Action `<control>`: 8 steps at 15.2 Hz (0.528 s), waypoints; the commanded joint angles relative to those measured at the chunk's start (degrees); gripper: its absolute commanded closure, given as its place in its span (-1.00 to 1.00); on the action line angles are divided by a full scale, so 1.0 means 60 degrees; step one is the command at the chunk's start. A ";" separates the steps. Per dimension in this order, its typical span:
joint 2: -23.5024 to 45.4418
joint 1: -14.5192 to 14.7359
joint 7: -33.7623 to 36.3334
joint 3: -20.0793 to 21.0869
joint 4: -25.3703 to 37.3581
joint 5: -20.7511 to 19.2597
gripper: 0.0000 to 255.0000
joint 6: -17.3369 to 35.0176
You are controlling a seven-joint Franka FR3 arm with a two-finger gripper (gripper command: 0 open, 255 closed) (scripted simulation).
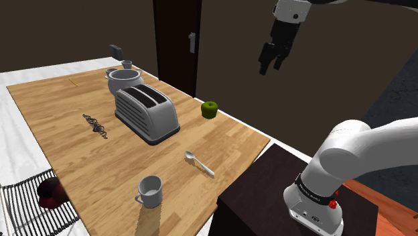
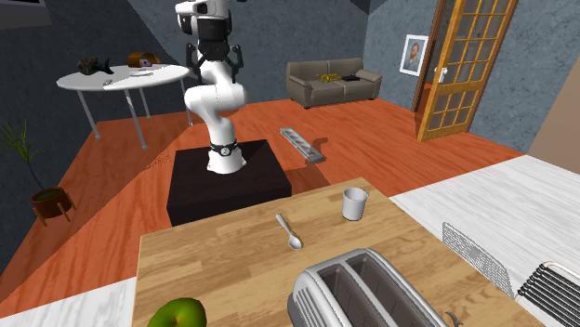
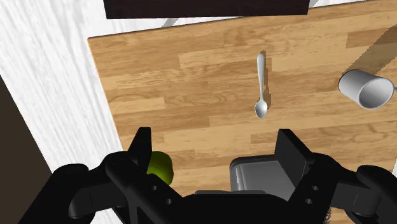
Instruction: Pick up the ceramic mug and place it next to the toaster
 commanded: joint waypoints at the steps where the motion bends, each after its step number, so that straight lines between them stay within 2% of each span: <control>1: 0.0000 0.0000 0.0000 0.0000 0.0000 0.0000 -1.00 0.0000; 8: 0.0539 0.0389 0.0932 0.0889 -0.1251 0.0719 -1.00 0.1725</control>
